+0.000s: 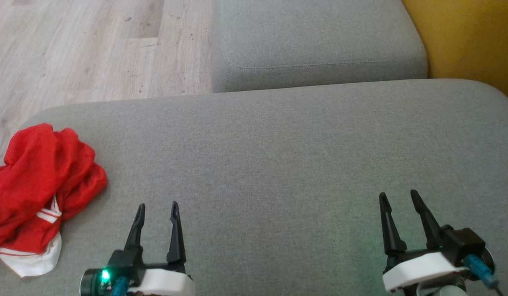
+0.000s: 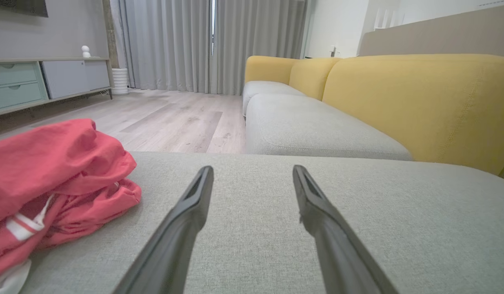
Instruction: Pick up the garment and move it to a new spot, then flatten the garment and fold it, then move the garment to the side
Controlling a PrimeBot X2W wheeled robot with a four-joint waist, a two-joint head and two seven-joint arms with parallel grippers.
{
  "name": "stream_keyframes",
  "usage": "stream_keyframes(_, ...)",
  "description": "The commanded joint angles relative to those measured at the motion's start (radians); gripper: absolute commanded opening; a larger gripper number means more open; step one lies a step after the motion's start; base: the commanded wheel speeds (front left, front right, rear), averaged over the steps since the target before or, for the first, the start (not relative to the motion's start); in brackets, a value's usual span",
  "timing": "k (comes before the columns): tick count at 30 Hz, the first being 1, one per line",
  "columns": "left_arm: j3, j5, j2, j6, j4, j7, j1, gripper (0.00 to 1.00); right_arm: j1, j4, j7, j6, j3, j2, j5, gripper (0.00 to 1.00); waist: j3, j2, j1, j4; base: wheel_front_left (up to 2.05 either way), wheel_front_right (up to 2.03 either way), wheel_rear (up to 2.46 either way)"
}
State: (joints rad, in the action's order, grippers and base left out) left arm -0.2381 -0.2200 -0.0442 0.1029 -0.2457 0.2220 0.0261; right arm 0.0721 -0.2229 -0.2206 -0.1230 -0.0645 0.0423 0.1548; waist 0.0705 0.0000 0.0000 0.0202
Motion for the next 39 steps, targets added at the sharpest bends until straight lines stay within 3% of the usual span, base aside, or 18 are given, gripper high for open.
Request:
stream_keyframes(1, 0.015, 0.039, -0.006, 0.011, 0.034, 0.017, -0.057, 1.00, -0.038, 0.035, -0.018, -0.007, -0.028, 0.008, -0.038, 1.00, 0.000, 0.0000, 0.0000, 0.001, 0.00, 0.00, 0.00)
stream_keyframes(10, 0.001, 0.128, -0.006, 0.028, 0.028, 0.040, -0.063, 1.00, -0.041, 0.010, -0.041, -0.008, -0.009, 0.008, -0.105, 1.00, 0.002, 0.0000, 0.0000, 0.005, 0.00, 0.00, 0.00)
stream_keyframes(26, 0.012, 0.121, -0.006, 0.038, -0.008, 0.040, -0.073, 1.00, -0.042, -0.003, -0.041, -0.008, 0.007, 0.008, -0.103, 1.00, 0.002, 0.0000, 0.0000, 0.021, 0.00, 0.00, 0.00)
stream_keyframes(32, 0.012, 0.113, -0.006, 0.062, -0.010, 0.040, -0.088, 1.00, -0.038, 0.001, -0.041, -0.008, 0.010, 0.008, -0.105, 1.00, -0.018, 0.0000, 0.0000, 0.093, 0.00, 0.00, 0.00)
stream_keyframes(39, 0.035, 0.110, -0.006, 0.086, -0.006, 0.040, -0.091, 1.00, -0.033, 0.004, -0.041, -0.008, 0.002, 0.008, -0.113, 1.00, -0.044, 0.0000, 0.0000, 0.253, 0.00, 0.00, 0.00)
